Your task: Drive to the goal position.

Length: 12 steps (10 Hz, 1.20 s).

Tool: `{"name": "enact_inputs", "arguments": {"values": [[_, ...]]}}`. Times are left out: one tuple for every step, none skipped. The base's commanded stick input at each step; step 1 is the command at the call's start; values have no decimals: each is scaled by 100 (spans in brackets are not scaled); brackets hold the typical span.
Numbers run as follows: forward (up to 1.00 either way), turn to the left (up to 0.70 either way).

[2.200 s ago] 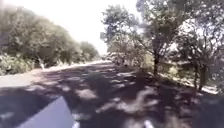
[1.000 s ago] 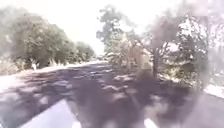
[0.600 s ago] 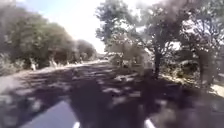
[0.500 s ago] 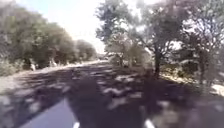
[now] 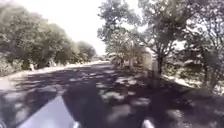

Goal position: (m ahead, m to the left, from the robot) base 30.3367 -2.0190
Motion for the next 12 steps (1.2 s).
{"name": "enact_inputs", "arguments": {"values": [[50, 0], [50, 0], [50, 0], [35, 0], [12, 0], [0, 0], [0, 0], [0, 0], [0, 0], [0, 0], [0, 0], [0, 0]]}}
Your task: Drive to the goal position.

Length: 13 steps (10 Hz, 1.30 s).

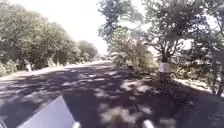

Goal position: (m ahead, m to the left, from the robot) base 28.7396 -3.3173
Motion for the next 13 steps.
{"name": "enact_inputs", "arguments": {"values": [[0, 0], [0, 0], [3, 0], [9, 0], [15, 0], [20, 0], [26, 0], [32, 0], [37, 0], [43, 0], [49, 0], [50, 0], [50, 0]]}}
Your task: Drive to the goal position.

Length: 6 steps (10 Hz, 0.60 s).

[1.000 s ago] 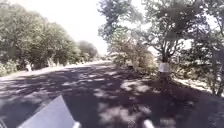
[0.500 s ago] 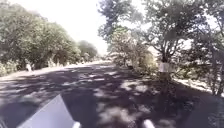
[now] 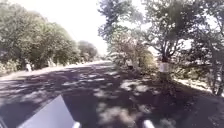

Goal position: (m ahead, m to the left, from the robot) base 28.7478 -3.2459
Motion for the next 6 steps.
{"name": "enact_inputs", "arguments": {"values": [[50, 0], [50, 0], [50, 0], [50, 0], [50, 0], [50, 0]]}}
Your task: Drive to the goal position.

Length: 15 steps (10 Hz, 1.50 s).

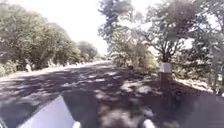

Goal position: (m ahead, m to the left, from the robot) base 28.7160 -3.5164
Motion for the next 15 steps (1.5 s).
{"name": "enact_inputs", "arguments": {"values": [[50, 0], [50, 0], [50, 0], [50, -10], [50, -40], [50, -50], [50, -50], [50, -48], [50, -6], [50, 0], [50, 0], [50, 0], [50, 0], [50, 0], [50, 0]]}}
